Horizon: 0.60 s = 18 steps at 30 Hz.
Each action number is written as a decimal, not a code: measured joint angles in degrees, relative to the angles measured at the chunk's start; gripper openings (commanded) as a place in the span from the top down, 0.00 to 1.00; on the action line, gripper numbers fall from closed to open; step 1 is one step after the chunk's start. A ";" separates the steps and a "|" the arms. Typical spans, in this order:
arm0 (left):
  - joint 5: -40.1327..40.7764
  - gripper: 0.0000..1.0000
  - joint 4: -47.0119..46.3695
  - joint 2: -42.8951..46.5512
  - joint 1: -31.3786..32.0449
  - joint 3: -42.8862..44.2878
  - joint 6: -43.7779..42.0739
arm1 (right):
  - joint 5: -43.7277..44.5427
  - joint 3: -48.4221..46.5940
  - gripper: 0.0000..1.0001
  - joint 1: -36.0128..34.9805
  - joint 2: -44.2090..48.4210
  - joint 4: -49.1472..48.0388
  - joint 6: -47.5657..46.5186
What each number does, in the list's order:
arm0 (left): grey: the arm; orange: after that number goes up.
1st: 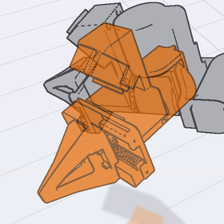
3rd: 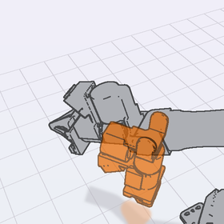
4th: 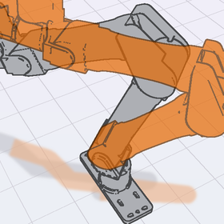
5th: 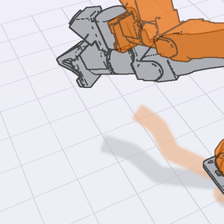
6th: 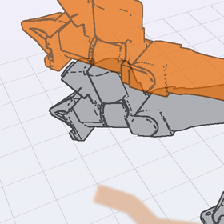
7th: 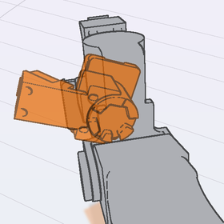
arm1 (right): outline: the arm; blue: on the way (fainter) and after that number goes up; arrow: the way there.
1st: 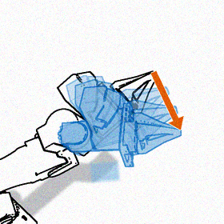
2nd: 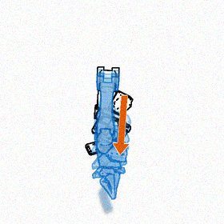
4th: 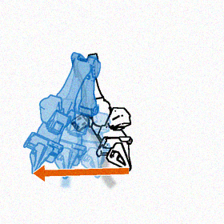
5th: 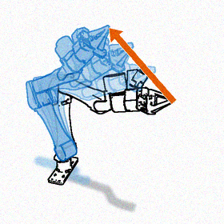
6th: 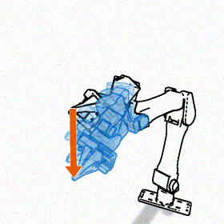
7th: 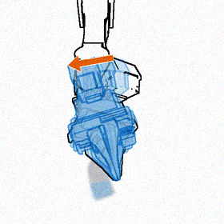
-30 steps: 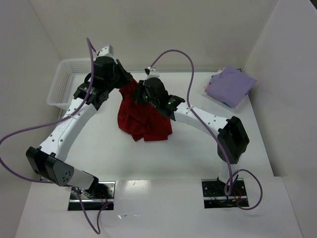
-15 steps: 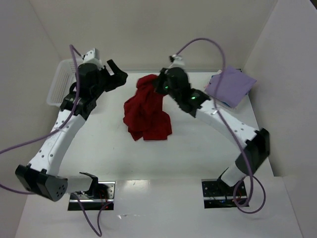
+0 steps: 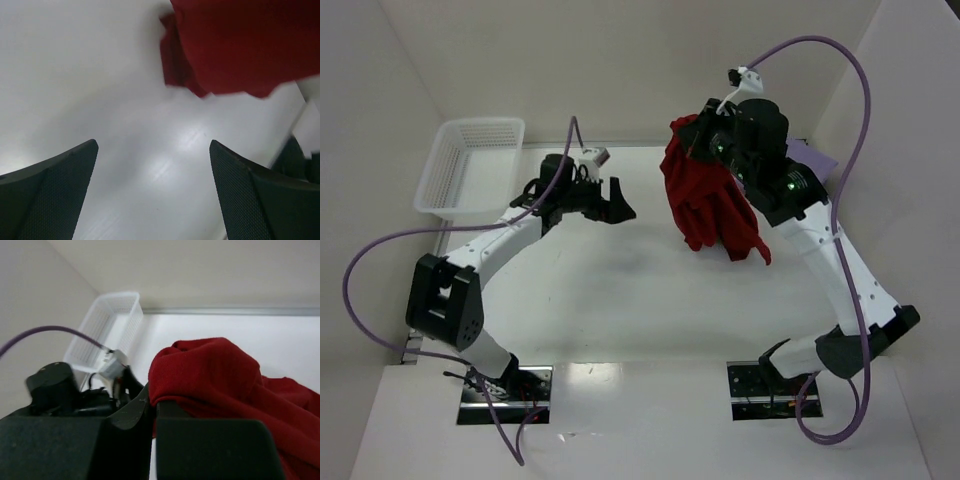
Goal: Fold and stack the t-shirts
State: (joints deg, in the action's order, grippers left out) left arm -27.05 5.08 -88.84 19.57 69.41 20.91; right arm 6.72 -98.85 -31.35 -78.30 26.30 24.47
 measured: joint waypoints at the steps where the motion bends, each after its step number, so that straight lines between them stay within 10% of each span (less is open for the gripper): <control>1: -4.09 0.00 -1.14 -2.21 0.44 -1.36 -0.24 | -0.72 -1.11 1.00 0.00 -1.27 2.08 -0.15; 15: -24.37 0.02 -12.28 -20.83 6.80 5.35 -2.91 | -11.69 -16.79 1.00 -0.02 -5.27 8.22 -0.09; 18: -24.26 0.32 -14.45 -22.99 6.93 5.42 -2.69 | -11.93 -17.44 1.00 0.00 -3.30 9.18 0.17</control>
State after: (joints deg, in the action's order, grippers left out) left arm -51.31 -9.37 -111.83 26.50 74.83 18.22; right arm -5.21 -116.29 -31.35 -81.60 35.48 24.64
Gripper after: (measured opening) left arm 0.926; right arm 0.010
